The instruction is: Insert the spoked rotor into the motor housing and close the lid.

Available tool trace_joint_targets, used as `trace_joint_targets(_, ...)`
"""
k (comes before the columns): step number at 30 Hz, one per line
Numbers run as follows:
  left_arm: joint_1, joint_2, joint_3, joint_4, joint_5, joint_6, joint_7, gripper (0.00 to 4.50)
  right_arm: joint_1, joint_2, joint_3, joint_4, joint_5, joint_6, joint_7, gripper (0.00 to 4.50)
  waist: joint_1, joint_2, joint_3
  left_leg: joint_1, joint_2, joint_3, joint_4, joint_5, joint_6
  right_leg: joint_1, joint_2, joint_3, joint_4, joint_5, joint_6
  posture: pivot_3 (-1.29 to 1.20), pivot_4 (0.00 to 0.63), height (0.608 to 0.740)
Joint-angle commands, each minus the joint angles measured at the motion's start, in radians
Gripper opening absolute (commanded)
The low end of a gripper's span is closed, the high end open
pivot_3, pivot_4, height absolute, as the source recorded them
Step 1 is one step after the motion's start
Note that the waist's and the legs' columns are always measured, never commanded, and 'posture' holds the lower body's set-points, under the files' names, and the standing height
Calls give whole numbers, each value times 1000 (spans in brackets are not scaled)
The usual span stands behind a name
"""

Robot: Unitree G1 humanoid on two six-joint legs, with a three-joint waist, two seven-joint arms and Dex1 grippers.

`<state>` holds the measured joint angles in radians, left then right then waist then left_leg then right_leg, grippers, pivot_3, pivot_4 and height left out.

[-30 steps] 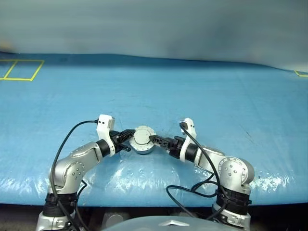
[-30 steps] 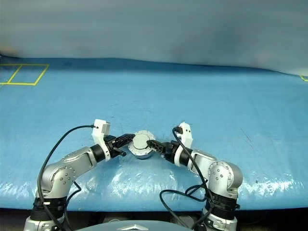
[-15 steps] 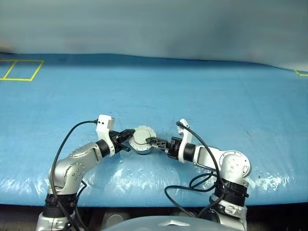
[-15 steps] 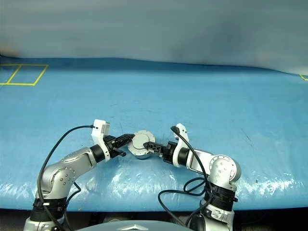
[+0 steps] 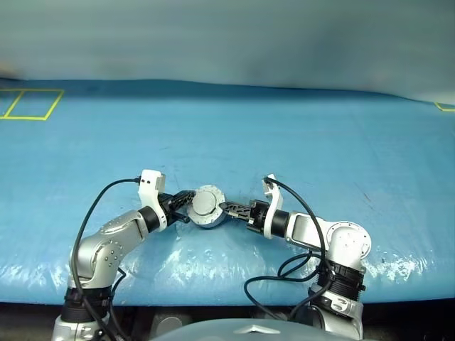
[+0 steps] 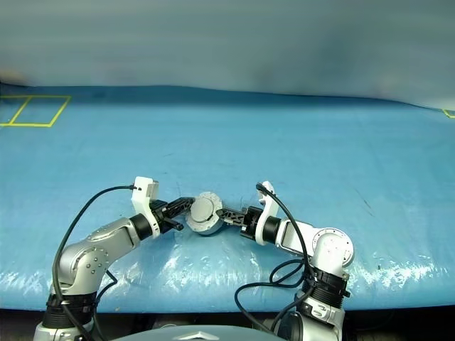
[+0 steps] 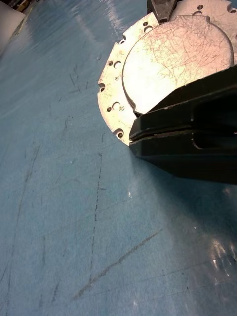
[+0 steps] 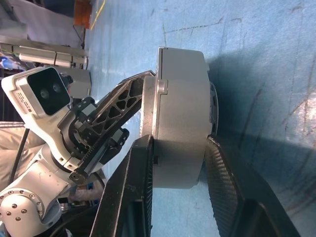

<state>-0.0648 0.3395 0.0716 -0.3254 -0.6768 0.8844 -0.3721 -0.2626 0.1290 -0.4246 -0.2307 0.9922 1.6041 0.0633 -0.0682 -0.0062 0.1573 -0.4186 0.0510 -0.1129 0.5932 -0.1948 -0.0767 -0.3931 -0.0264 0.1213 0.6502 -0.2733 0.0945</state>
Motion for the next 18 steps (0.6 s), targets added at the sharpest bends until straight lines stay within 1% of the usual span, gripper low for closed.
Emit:
trace_joint_targets(1, 12, -3, -25, -14, 3, 15, -5, 0, 57, 194, 26, -1, 38, 10, -22, 1165, 0, 0, 0, 0, 0, 0, 0, 0, 0, 0, 0, 0, 0, 0, 0, 0, 150, 740)
trace_joint_targets(8, 10, -22, -5, -13, 7, -7, 13, 0, 65, 183, 34, 10, 77, 10, -62, 1165, -2, 0, 0, 0, 0, 0, 0, 0, 0, 0, 0, 0, 0, 0, 0, 0, 150, 740)
trace_joint_targets(12, 4, -55, 49, -11, -13, -28, 40, 0, 73, 185, 32, 19, 101, 9, -87, 1165, -3, 0, 0, 0, 0, 0, 0, 0, 0, 0, 0, 0, 0, 0, 0, 0, 150, 740)
trace_joint_targets(14, 1, -78, 98, -8, -40, -34, 60, 0, 77, 193, 24, 25, 119, 2, -103, 1165, -5, 0, 0, 0, 0, 0, 0, 0, 0, 0, 1, 0, 1, 0, 0, 0, 150, 740)
trace_joint_targets(17, 2, -115, 173, -20, -99, -17, 106, 549, 84, 198, 19, 35, 155, -13, -125, 1165, -8, 1, 1, 0, 1, 0, 0, 0, 0, -1, 1, 0, 1, 0, 0, 0, 150, 740)
trace_joint_targets(18, 6, -124, 198, -24, -122, -13, 116, 878, 87, 201, 15, 40, 172, -20, -134, 1165, -8, 1, 1, -1, 1, 0, 0, 0, 0, -1, 1, 0, 1, 0, 0, 0, 150, 740)
